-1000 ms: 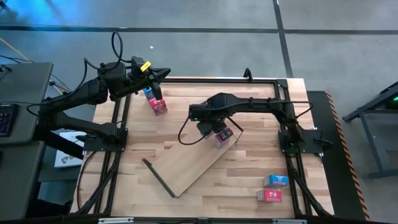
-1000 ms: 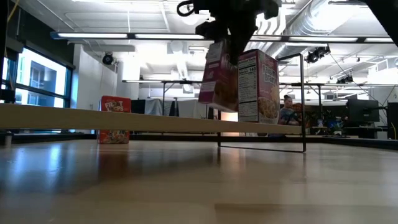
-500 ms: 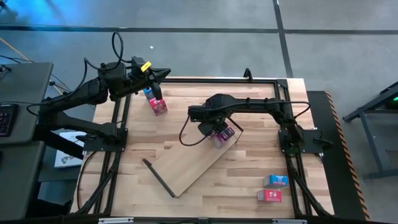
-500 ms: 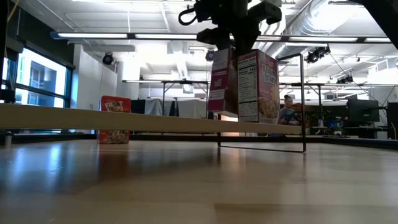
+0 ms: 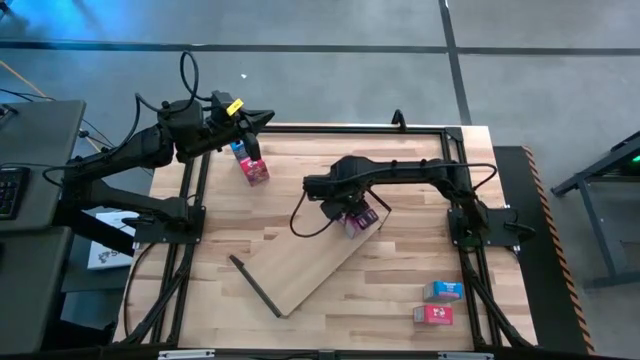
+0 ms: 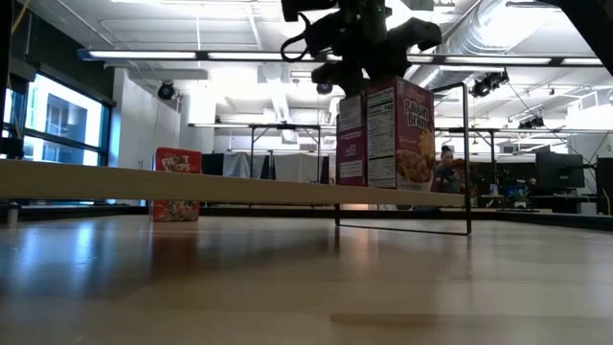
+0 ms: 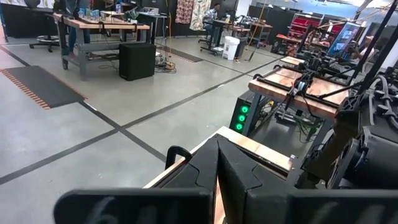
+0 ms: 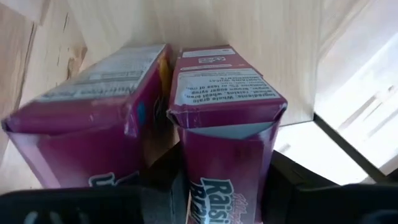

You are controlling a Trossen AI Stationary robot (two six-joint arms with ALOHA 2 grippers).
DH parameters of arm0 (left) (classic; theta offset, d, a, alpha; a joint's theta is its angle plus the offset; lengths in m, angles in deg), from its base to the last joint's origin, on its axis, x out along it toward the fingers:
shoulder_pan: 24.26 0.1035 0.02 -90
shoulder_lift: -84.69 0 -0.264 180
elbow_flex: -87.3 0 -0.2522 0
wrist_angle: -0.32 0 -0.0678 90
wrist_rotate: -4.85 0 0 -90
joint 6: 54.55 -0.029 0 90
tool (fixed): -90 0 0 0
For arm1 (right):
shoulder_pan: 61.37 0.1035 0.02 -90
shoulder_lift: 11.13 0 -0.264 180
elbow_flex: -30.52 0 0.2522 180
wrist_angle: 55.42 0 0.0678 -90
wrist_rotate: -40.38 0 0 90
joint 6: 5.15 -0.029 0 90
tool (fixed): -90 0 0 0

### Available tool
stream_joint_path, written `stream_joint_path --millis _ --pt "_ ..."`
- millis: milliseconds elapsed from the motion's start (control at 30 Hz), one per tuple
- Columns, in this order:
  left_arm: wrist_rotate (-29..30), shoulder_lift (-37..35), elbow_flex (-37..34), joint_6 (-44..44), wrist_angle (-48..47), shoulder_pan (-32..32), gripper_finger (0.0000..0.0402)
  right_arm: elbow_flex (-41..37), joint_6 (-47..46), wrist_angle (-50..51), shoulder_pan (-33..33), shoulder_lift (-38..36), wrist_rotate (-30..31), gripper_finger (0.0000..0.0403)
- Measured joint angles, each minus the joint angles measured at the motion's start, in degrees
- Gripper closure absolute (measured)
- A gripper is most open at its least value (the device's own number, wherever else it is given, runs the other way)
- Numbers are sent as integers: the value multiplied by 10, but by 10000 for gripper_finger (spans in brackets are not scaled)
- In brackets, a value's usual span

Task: Stack cereal on shelf
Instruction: Put the purple cereal box on the shelf aligned with the other purple cereal box, then put the top red cereal box on the shelf

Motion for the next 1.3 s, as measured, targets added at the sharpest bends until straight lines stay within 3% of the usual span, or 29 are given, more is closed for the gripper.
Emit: stream_joint_path --millis 433,767,1300 --pt "0 0 0 0 -16 0 402 3 0 2 0 0 -5 189" --pt "0 0 0 0 -15 0 402 16 -4 16 0 1 -7 185" --pt "0 0 0 0 -15 0 402 173 -59 22 -2 1 -18 185"
